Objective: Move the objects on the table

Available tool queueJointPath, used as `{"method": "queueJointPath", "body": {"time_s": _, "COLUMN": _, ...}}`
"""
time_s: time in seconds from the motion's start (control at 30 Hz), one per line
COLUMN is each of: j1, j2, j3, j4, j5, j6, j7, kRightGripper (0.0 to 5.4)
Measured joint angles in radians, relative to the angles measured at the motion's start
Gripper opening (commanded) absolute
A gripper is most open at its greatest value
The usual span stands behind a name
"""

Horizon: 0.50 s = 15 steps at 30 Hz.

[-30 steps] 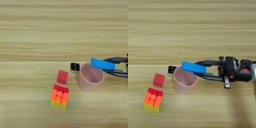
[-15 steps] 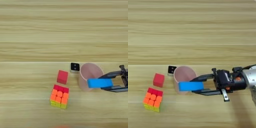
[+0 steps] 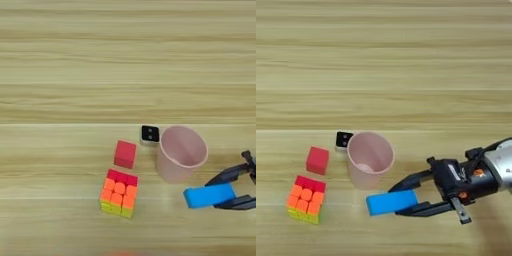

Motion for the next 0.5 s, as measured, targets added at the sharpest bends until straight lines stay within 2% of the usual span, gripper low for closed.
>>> {"method": "queueJointPath", "body": {"time_s": 0.17, "j1": -0.025, "j2": 0.003, "j3": 0.048, "j4": 0.065, "j5": -0.024, "j6": -0.001, "j7": 0.000, "kRightGripper": 1.42}}
{"method": "queueJointPath", "body": {"time_s": 0.27, "j1": -0.066, "j2": 0.036, "j3": 0.067, "j4": 0.142, "j5": -0.085, "j6": -0.032, "j7": 0.000, "kRightGripper": 1.42}}
{"method": "queueJointPath", "body": {"time_s": 0.5, "j1": -0.108, "j2": 0.098, "j3": 0.098, "j4": 0.256, "j5": -0.202, "j6": -0.098, "j7": 0.000, "kRightGripper": 1.42}}
